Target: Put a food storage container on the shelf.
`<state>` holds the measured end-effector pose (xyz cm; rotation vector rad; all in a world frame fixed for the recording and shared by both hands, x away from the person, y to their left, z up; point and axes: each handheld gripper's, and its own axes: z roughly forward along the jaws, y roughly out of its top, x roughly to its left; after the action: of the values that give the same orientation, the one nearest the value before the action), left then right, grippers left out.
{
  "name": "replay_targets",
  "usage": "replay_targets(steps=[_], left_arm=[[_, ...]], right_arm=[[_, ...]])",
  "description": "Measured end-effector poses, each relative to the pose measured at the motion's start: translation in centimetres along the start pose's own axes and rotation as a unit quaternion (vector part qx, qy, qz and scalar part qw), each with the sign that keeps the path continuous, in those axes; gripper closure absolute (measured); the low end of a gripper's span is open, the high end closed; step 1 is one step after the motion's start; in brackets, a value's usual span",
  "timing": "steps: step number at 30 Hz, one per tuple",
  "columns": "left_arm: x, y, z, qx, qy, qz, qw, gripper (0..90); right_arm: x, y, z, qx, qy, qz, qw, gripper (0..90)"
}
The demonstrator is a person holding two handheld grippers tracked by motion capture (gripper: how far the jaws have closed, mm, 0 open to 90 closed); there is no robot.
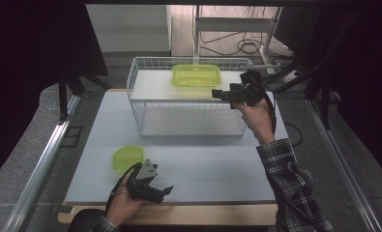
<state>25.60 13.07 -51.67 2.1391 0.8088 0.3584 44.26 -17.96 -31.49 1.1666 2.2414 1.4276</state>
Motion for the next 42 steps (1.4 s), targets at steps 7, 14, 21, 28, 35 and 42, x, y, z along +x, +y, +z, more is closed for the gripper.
replay_targets(steps=[7,14,21,28,35,42], left_arm=[[0.0,0.1,-0.1,0.000,0.004,0.000,1.0000,7.3],[0.1,0.1,-0.4,-0.008,0.009,-0.001,0.9999,7.5],[0.0,0.1,-0.4,-0.005,0.014,0.001,0.9999,7.5],[-0.1,0.1,-0.3,0.003,0.020,0.007,0.9998,7.4],[0.0,0.0,-0.4,0.006,0.023,0.009,0.9997,7.5],[0.1,0.0,-0.6,0.004,0.026,0.008,0.9996,7.7]], right_arm=[[0.8,-1.5,-0.2,0.010,0.006,-0.023,0.9997,9.1],[1.4,-3.3,-0.7,0.014,0.006,-0.049,0.9987,4.1],[1.7,-5.2,-1.2,0.026,0.004,-0.071,0.9971,0.9],[1.7,-7.4,-1.7,0.021,0.004,-0.077,0.9968,0.0],[1.8,-9.3,-2.3,0.020,0.002,-0.077,0.9968,0.0],[2.2,-11.6,-2.7,0.019,-0.006,-0.079,0.9967,0.0]])
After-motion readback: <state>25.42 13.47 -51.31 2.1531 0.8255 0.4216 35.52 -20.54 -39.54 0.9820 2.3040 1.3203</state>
